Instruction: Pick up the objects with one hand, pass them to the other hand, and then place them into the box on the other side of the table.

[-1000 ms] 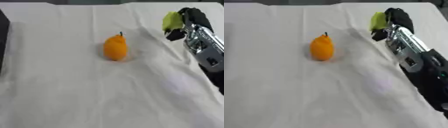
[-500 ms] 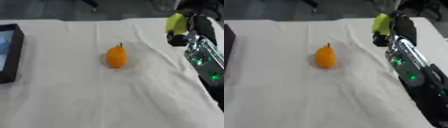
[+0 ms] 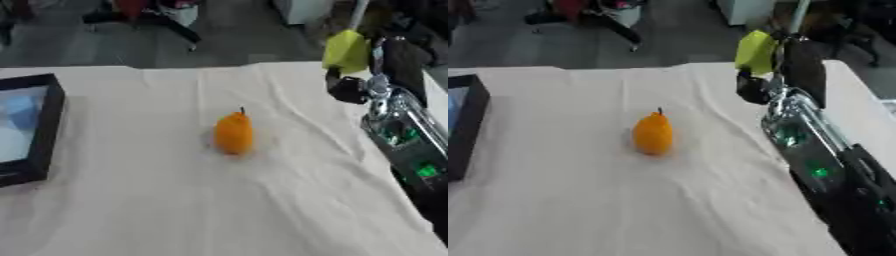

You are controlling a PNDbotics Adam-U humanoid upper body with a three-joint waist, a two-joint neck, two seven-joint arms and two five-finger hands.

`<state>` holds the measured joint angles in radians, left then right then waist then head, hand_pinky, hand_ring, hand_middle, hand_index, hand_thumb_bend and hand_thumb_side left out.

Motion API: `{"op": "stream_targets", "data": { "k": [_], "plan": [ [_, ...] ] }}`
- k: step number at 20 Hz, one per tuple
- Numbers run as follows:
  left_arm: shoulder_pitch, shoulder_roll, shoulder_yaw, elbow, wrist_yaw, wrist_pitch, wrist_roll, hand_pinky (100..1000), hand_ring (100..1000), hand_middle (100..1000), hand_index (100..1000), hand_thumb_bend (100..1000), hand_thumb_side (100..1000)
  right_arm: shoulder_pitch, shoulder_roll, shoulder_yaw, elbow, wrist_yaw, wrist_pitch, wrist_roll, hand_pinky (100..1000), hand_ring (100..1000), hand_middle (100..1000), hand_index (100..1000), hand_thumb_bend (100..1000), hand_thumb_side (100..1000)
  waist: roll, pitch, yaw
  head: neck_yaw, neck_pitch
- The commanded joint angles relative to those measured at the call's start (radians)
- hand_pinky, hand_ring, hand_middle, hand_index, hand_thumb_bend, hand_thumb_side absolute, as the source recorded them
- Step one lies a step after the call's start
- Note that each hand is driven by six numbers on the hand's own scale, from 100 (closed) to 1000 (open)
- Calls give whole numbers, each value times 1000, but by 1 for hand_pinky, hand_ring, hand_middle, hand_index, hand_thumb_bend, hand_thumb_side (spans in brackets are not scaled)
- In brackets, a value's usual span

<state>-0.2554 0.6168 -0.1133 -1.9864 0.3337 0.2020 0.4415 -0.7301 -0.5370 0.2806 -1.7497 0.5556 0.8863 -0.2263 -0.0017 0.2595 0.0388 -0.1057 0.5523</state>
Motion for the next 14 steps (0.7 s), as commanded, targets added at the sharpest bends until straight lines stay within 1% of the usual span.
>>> {"op": "stream_targets", "data": {
  "k": [1, 7, 10, 14],
  "plan": [
    [-12, 41, 12, -14, 5, -4, -7, 1000, 845, 873, 756, 100, 669, -18, -9, 6, -7, -42, 21, -69, 787, 665, 595, 611, 100, 100, 10, -19, 3, -2, 6],
    [-10, 53, 11, -14, 6, -6, -18, 1000, 844, 871, 757, 100, 663, -14, 11, 26, 3, -121, 21, -154, 791, 660, 590, 605, 100, 100, 8, -25, 1, 9, 35],
    [-11, 66, 7, -14, 5, -11, -31, 1000, 843, 870, 757, 100, 654, -10, 30, 30, 2, -168, 21, -202, 793, 661, 584, 598, 100, 100, 10, -27, -1, 10, 48],
    [-18, 91, 4, -14, 5, -19, -55, 1000, 843, 870, 759, 100, 635, -5, 52, 53, -3, -234, 21, -268, 791, 656, 579, 593, 100, 100, 13, -28, 2, 12, 62]
  ]
}}
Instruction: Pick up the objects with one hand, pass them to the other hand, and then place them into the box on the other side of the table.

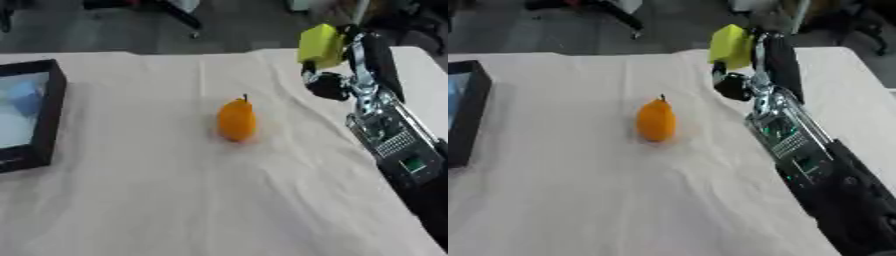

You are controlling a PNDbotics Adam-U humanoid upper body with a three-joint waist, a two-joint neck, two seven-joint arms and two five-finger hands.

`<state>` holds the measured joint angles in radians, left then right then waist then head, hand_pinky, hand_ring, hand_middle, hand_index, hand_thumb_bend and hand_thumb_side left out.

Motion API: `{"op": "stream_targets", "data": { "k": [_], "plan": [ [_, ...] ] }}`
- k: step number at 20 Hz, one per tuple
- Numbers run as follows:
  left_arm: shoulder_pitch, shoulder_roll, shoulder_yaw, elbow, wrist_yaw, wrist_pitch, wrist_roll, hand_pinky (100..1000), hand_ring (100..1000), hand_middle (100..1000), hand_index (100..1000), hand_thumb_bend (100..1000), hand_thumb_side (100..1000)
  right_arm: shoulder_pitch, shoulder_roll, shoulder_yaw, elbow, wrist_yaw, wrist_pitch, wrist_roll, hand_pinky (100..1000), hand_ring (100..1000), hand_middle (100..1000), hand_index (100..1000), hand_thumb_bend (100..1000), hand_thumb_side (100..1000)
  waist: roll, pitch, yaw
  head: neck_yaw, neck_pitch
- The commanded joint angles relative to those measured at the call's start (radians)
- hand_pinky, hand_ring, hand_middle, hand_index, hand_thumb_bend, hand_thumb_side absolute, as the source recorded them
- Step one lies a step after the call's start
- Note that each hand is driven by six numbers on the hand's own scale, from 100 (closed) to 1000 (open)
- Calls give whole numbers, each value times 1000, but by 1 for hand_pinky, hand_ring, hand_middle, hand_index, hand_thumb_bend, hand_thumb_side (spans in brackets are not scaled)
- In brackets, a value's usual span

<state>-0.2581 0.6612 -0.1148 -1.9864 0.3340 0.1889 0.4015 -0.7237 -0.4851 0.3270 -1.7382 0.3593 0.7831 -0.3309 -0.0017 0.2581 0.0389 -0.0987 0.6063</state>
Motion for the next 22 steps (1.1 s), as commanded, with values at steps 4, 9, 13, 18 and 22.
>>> {"op": "stream_targets", "data": {
  "k": [4, 9, 13, 18, 22],
  "plan": [
    [-24, 76, 0, -14, 5, -5, -36, 1000, 842, 870, 759, 100, 623, -13, 20, 27, -51, -105, 124, -231, 787, 649, 575, 585, 100, 150, 15, -28, 4, 11, 10],
    [-37, 123, -16, -14, 13, -1, -69, 1000, 842, 869, 761, 100, 613, -5, 35, 73, -109, -184, 124, -308, 788, 645, 571, 568, 100, 172, 12, -27, 3, 22, 5],
    [-50, 184, -31, -14, 14, 1, -107, 1000, 841, 869, 763, 100, 584, 4, 39, 106, -155, -242, 119, -341, 787, 644, 570, 565, 100, 182, 12, -28, 1, 30, 3],
    [-94, 268, -63, -14, 5, 7, -165, 1000, 842, 870, 768, 100, 527, 9, 37, 133, -193, -316, 89, -384, 792, 651, 570, 563, 100, 183, 14, -32, -3, 37, 3],
    [-143, 324, -93, -14, 5, 27, -219, 1000, 842, 872, 773, 100, 519, 11, 38, 158, -194, -372, 71, -428, 792, 650, 570, 562, 100, 178, 17, -35, -7, 42, 2]
  ]
}}
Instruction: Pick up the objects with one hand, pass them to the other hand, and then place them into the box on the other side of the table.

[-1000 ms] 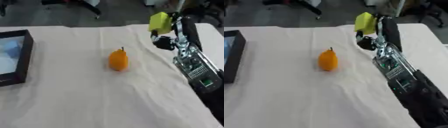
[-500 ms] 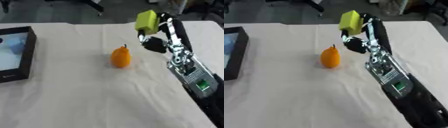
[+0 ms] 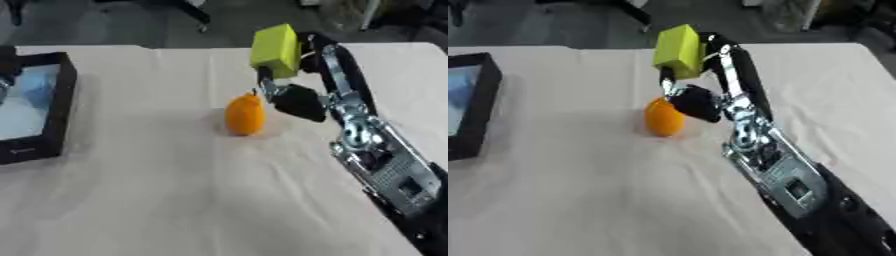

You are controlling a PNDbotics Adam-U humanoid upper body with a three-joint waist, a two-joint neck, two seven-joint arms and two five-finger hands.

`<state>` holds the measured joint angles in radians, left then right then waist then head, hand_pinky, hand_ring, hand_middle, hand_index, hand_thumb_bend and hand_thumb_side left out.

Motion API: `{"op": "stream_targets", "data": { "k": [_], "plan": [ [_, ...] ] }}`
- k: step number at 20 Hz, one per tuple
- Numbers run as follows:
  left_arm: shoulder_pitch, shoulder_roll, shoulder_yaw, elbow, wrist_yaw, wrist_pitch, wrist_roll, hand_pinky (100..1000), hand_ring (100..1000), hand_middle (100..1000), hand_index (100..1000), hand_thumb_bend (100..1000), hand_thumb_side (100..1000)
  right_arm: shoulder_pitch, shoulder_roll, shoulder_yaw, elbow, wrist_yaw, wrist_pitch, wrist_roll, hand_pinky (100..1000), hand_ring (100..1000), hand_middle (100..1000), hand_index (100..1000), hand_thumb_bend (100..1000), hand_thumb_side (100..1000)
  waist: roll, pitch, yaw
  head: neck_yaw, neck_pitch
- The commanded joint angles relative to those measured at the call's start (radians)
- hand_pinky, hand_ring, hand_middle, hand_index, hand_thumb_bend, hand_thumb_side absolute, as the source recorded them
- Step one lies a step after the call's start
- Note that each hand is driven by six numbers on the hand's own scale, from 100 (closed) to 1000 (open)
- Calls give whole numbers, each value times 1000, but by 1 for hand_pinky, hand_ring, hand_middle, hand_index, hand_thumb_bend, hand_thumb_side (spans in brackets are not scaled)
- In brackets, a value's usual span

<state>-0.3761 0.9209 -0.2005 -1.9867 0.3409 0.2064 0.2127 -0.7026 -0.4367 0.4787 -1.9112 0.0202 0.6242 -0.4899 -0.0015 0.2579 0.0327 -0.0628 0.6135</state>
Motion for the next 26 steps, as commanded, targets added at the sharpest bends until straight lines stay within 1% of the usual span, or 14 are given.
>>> {"op": "stream_targets", "data": {
  "k": [1, 4, 7, 10, 15, 16, 17, 20, 22, 24, 26],
  "plan": [
    [-36, 75, -17, -13, 1, 18, -44, 1000, 843, 872, 775, 100, 523, -11, -11, 13, -20, -47, 227, -279, 792, 651, 570, 561, 100, 170, 17, -35, -2, 8, -5],
    [-72, 105, -47, -13, -1, 41, -86, 1000, 844, 872, 785, 100, 500, -14, -12, 31, -15, -72, 228, -299, 792, 652, 571, 562, 100, 155, 21, -35, -4, 10, -3],
    [-115, 128, -91, -13, -17, 58, -132, 1000, 846, 878, 800, 100, 515, -20, -8, 49, -5, -73, 235, -305, 793, 656, 573, 564, 100, 139, 25, -34, -3, 10, -2],
    [-162, 135, -147, -13, -31, 70, -176, 1000, 847, 882, 810, 100, 558, -29, 3, 65, 8, -55, 249, -308, 793, 658, 574, 565, 100, 131, 29, -30, -1, 8, 0],
    [-249, 121, -241, -13, -52, 83, -249, 1000, 852, 902, 845, 100, 634, -45, 31, 92, 28, -2, 257, -315, 794, 662, 575, 565, 100, 100, 31, -20, 12, -2, -3],
    [-264, 118, -257, -13, -55, 89, -265, 1000, 853, 905, 854, 100, 674, -48, 34, 97, 31, 13, 259, -313, 795, 664, 576, 565, 100, 100, 32, -19, 14, -3, -3],
    [-277, 116, -272, -13, -58, 96, -281, 1000, 854, 906, 858, 100, 690, -50, 36, 102, 33, 29, 261, -310, 795, 664, 576, 565, 100, 100, 32, -19, 16, -3, -3],
    [-308, 107, -313, -13, -60, 119, -330, 1000, 858, 918, 886, 100, 797, -55, 41, 111, 32, 74, 269, -291, 796, 666, 577, 566, 100, 100, 33, -18, 20, -4, -1],
    [-331, 103, -325, -13, -72, 139, -409, 1000, 860, 924, 897, 100, 828, -55, 37, 115, 23, 107, 274, -266, 797, 669, 578, 567, 100, 100, 33, -18, 23, -6, 1],
    [-354, 96, -335, -13, -93, 158, -470, 1000, 861, 928, 904, 100, 831, -52, 26, 116, 6, 137, 280, -234, 798, 672, 579, 568, 100, 100, 34, -19, 26, -7, 1],
    [-375, 85, -345, -13, -112, 171, -503, 1000, 865, 935, 910, 100, 825, -47, 16, 116, -9, 168, 282, -198, 798, 674, 580, 570, 100, 100, 34, -19, 28, -8, 3]
  ]
}}
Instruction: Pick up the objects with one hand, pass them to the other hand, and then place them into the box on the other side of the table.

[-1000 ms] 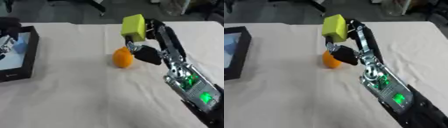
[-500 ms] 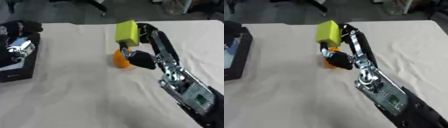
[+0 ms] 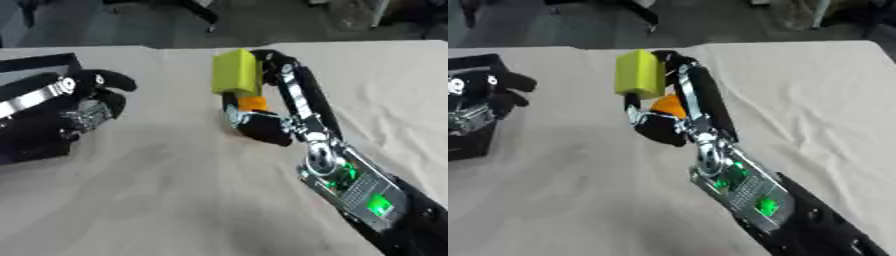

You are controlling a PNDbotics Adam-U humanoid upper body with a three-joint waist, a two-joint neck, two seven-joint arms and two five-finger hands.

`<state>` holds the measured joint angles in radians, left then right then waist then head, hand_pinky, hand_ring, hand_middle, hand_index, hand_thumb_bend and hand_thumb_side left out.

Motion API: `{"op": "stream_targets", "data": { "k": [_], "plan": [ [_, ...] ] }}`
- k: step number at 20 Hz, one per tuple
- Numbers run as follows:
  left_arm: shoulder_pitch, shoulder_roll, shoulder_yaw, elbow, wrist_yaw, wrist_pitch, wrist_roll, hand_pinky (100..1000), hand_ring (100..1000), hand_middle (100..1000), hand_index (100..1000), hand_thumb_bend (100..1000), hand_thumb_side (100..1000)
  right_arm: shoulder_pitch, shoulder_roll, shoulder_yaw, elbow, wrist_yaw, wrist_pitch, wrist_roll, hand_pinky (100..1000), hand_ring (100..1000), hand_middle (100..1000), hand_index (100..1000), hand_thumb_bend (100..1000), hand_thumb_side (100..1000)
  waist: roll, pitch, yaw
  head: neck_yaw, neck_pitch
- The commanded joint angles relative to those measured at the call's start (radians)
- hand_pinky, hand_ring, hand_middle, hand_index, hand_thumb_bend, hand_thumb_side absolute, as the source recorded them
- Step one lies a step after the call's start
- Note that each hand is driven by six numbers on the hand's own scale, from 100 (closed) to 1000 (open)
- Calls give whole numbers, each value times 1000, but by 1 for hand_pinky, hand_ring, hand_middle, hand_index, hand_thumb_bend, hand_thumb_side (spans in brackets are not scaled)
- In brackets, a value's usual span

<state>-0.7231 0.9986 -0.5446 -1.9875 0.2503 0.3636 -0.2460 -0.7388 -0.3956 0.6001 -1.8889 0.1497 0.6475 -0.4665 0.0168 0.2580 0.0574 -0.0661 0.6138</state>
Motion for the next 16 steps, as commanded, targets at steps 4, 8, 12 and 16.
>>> {"op": "stream_targets", "data": {
  "k": [4, 8, 12, 16],
  "plan": [
    [-65, -16, -23, -12, -60, 55, -56, 1000, 869, 924, 904, 100, 751, -3, -35, -10, -47, 96, 259, -160, 799, 674, 581, 570, 100, 100, 16, -20, 5, -7, 3],
    [-88, -37, -45, -12, -105, 104, -24, 1000, 870, 923, 902, 100, 731, -2, -38, -9, -60, 139, 259, -112, 799, 676, 583, 572, 100, 100, 17, -22, 5, -14, 6],
    [-108, -49, -57, -12, -145, 119, 21, 1000, 884, 927, 899, 100, 740, -5, -43, 5, -72, 218, 259, -36, 800, 682, 585, 575, 100, 100, 18, -22, 5, -16, 5],
    [-132, -68, -68, -12, -186, 116, 32, 1000, 888, 927, 899, 100, 766, -9, -45, -1, -84, 300, 259, 48, 798, 683, 587, 577, 100, 100, 19, -22, 5, -17, 7]
  ]
}}
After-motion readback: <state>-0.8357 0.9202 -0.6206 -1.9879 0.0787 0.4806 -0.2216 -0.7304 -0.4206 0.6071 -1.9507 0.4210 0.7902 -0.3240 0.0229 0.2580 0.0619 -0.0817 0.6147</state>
